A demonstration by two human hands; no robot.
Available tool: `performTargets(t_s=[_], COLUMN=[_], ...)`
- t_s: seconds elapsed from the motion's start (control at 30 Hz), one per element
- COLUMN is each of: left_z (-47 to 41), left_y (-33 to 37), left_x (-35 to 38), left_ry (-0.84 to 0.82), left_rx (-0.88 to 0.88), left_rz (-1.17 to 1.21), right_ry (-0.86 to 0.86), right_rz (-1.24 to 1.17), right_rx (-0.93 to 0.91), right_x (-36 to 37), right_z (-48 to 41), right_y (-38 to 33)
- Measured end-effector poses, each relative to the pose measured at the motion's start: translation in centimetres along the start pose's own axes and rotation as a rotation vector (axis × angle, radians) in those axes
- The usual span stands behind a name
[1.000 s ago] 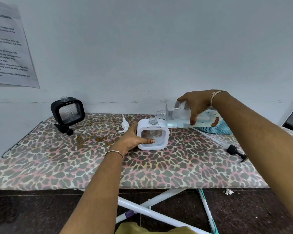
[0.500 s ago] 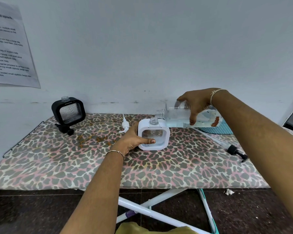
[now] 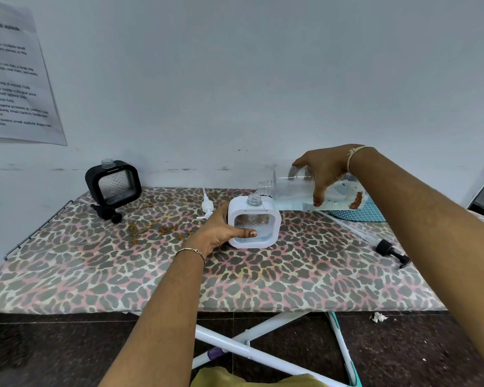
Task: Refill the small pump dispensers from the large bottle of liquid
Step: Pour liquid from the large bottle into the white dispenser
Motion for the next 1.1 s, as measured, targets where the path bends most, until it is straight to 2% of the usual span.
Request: performTargets(t_s=[1.1], left_z=[0.31], left_y=[0.25], left_x=[0.14], left_ry=[-0.001], left_rx=[-0.006], left_rz=[0.015], right_ry=[-0.029], right_rz=[0.009], right_rx=[-0.020], right_x=[0.06], right_z=[-0.40], right_y=[-0.07])
Point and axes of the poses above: each hand's wrist, its own z-axis away from the middle knuckle, its own x-axis out of the palm, y = z × x, the point moved 9 cm from there along -z, towards the middle knuckle, and after that the axes turned 4 degrees about -z, right-handed, at the moved point
